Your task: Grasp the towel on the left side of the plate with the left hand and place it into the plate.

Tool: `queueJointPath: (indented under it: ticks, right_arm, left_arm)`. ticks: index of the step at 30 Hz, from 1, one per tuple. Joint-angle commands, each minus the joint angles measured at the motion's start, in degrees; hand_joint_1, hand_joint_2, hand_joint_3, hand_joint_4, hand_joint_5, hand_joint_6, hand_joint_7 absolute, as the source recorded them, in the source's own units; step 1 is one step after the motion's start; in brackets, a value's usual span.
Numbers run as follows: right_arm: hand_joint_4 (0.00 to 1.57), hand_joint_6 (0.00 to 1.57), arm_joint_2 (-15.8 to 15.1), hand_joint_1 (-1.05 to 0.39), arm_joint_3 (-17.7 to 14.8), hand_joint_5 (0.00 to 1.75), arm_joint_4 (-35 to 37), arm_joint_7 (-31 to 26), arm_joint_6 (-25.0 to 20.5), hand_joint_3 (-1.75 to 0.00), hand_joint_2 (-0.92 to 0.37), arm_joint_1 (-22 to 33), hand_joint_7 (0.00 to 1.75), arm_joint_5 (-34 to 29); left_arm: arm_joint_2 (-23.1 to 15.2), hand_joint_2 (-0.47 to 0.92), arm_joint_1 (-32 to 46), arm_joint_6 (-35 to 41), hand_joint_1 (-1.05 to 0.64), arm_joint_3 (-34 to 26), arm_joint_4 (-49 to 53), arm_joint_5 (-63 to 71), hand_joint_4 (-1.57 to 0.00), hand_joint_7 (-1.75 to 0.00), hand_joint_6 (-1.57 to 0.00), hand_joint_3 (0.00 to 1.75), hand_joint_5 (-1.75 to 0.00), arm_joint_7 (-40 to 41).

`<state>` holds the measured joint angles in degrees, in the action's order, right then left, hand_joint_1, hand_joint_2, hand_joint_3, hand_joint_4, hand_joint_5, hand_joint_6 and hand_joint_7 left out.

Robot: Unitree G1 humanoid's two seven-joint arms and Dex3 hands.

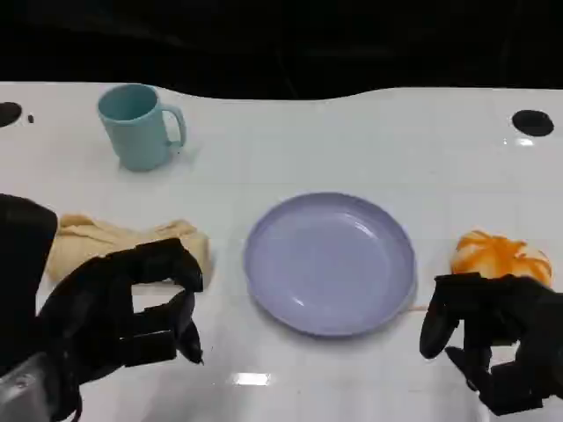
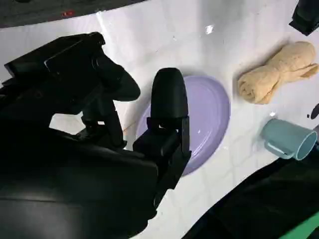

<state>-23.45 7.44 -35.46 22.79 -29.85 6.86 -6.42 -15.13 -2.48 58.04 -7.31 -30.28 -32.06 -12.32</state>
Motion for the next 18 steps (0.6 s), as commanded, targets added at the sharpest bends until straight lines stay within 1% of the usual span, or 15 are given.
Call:
queueJointPath:
  ticks: [1, 4, 12, 18]
  right_arm:
    - [0.72, 0.69, -0.90, 0.01, -0.55, 1.75, -0.39, 0.31, -0.19, -1.11, -0.55, -0.25, 1.47, 0.14]
    - [0.72, 0.69, -0.74, 0.02, -0.62, 1.75, -0.58, 0.37, -0.81, -1.11, -0.56, -0.37, 1.47, 0.40]
    - [0.72, 0.69, -0.80, 0.02, -0.45, 1.75, -0.67, 0.38, -1.21, -1.09, -0.57, -0.49, 1.48, 0.23]
    - [0.72, 0.69, -0.88, 0.01, -0.37, 1.75, -0.33, 0.30, -0.09, -1.09, -0.56, -0.37, 1.48, 0.04]
  left_arm:
    - [-0.79, 0.60, -0.12, -0.61, -0.08, -0.36, -0.08, 0.30, -0.77, -1.75, -0.63, 1.23, -1.75, -0.02]
    - [-0.46, 0.60, -0.39, 0.33, -0.08, -0.56, -0.34, 0.17, -0.78, -1.75, -0.64, 1.24, -1.75, 0.75]
    - [-0.71, 0.60, -0.28, 0.01, -0.08, -0.30, -0.33, 0.45, -0.78, -1.75, -0.64, 1.25, -1.75, 0.62]
    - [-0.67, 0.61, -0.25, -0.06, -0.08, -0.55, -0.25, 0.09, -0.77, -1.75, -0.63, 1.23, -1.75, 0.31]
